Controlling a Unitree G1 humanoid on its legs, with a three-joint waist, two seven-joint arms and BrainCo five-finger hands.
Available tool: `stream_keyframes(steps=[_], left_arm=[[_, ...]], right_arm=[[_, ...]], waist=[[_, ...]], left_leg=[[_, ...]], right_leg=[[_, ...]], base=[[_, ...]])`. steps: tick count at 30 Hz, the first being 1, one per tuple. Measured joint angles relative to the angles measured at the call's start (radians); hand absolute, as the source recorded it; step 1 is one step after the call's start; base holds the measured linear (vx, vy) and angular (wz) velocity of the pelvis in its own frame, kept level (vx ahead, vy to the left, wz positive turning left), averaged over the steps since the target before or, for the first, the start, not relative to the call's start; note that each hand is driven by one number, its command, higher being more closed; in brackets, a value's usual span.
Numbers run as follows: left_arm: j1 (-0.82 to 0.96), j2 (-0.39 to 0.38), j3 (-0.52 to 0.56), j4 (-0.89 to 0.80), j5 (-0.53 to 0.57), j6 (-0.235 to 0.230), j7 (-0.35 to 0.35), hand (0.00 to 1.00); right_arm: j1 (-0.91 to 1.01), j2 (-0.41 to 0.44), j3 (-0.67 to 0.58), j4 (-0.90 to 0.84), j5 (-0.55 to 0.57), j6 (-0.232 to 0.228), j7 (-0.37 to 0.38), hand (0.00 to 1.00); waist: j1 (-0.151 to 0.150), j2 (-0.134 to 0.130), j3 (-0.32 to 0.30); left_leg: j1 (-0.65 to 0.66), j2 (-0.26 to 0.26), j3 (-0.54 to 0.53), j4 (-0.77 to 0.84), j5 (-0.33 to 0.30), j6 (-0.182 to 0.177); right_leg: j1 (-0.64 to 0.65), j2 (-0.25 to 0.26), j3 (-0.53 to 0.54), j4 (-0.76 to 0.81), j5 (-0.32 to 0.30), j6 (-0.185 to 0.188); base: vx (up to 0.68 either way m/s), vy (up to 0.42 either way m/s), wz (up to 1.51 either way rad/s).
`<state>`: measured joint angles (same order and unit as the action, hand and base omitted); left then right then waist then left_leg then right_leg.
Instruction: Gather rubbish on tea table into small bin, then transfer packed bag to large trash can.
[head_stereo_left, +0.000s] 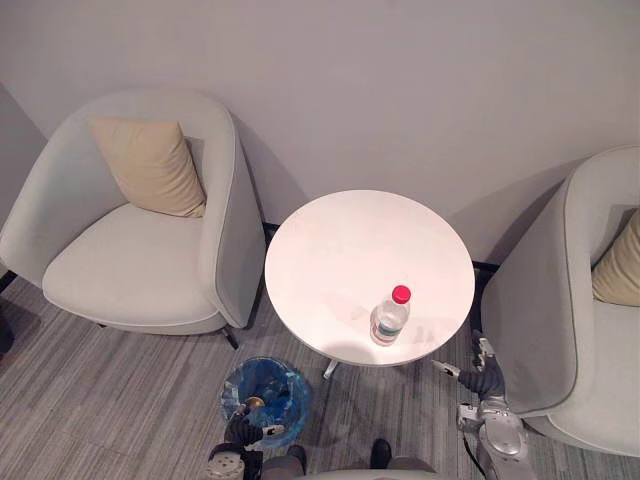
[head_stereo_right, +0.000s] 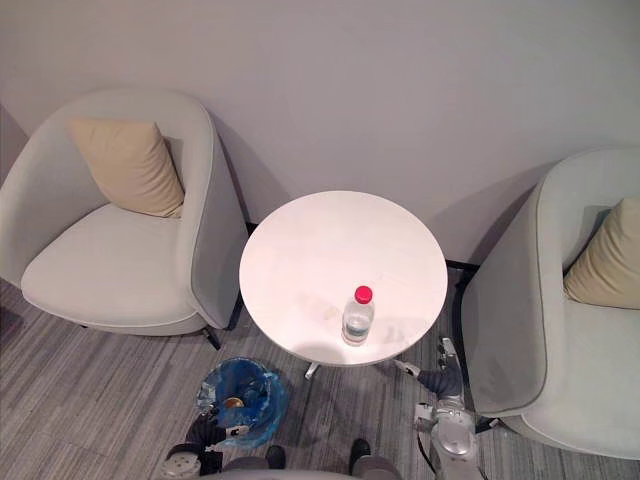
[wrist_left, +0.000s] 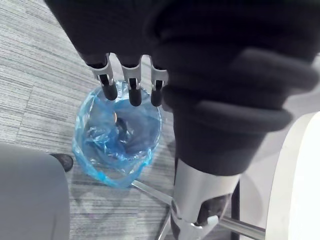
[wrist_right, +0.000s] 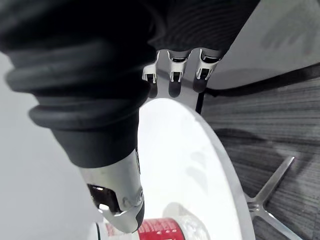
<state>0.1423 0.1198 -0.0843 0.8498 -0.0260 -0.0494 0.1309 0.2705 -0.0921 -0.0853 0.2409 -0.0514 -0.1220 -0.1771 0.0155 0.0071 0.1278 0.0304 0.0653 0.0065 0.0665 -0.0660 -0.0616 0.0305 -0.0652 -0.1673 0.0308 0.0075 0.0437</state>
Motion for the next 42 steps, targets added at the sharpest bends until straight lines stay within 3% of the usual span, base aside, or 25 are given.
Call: stream_keyframes(steps=[13,24,32,33,42], left_arm=[[0.015,0.002,-0.033,-0.023,0.001,-0.014,-0.001,0.0],[0.018,0.002,-0.041,-0.024,0.0,-0.016,-0.006,0.0],[0.022,0.002,-0.041,-0.038,0.0,-0.016,-0.022,0.0],[0.023,0.002,-0.041,-0.04,0.0,-0.016,-0.022,0.0],[0.034,0.002,-0.041,-0.057,0.0,-0.024,-0.024,0.0]], right_arm=[[-0.068,-0.026,0.141,-0.037,-0.066,-0.026,0.027,0.0],[-0.083,-0.036,0.181,-0.01,-0.076,-0.025,0.026,0.0],[-0.135,-0.036,0.177,0.043,-0.063,-0.021,0.016,0.0],[-0.151,-0.035,0.176,0.067,-0.057,-0.019,0.007,1.0],[-0.189,-0.035,0.153,0.11,-0.026,-0.004,0.002,1.0]], waist=[[0.005,0.001,-0.004],[0.007,-0.001,-0.015],[0.026,0.0,-0.026],[0.026,0.0,-0.026],[0.028,0.0,-0.026]], left_leg=[[0.013,-0.015,-0.032,0.004,0.003,0.006],[-0.012,-0.02,-0.085,0.004,0.005,0.006],[-0.023,-0.025,-0.102,0.002,0.008,0.006],[-0.027,-0.028,-0.113,0.002,0.011,0.008],[-0.035,-0.032,-0.14,-0.028,0.036,0.007]], right_leg=[[0.019,-0.006,-0.029,0.003,-0.01,0.0],[0.017,-0.006,-0.081,0.007,-0.027,0.001],[0.017,-0.009,-0.108,0.007,-0.035,-0.002],[0.017,-0.011,-0.115,0.007,-0.037,-0.001],[0.01,-0.015,-0.146,0.007,-0.039,0.0]], base=[[0.04,0.0,0.07],[-0.01,-0.014,0.14],[0.03,0.0,0.09],[-0.01,0.006,0.17],[-0.02,0.003,0.11]])
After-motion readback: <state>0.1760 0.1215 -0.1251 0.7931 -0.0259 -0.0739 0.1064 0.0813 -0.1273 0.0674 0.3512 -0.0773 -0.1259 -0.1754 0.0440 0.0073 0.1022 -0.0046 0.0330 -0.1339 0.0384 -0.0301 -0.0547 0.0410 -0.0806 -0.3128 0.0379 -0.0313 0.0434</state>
